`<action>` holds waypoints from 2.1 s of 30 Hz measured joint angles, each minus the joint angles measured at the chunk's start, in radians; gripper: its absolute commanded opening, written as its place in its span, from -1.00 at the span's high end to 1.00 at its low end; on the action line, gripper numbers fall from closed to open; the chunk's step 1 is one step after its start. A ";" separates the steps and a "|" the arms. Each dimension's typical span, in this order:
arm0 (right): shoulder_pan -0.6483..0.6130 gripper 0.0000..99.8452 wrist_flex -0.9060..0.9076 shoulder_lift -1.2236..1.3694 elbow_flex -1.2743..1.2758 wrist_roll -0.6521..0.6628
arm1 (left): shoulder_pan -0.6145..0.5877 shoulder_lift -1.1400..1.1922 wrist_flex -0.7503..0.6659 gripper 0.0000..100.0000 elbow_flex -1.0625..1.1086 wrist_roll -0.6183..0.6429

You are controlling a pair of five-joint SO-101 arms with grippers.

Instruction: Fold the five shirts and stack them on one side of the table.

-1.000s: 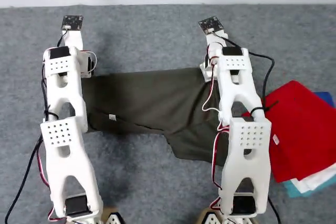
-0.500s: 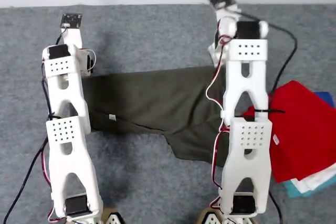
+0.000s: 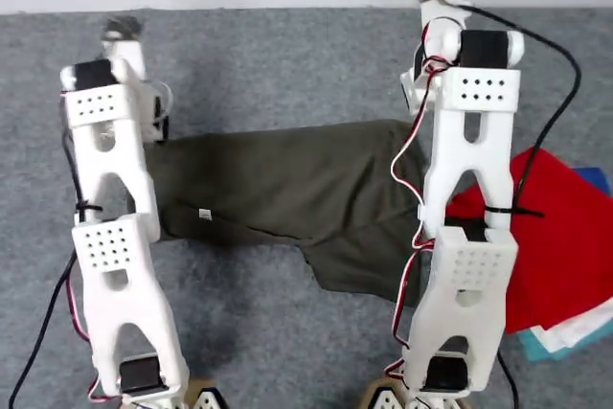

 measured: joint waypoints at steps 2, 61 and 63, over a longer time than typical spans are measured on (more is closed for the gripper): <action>0.000 0.63 0.000 -0.018 0.061 0.000 | 0.023 -0.044 -0.005 0.78 0.126 0.000; -0.028 0.63 -0.104 -0.790 1.074 0.095 | -0.132 -0.927 -0.091 0.78 1.151 -0.272; -0.031 0.63 -0.161 -0.907 1.218 0.115 | -0.172 -0.927 -0.173 0.78 1.189 -0.267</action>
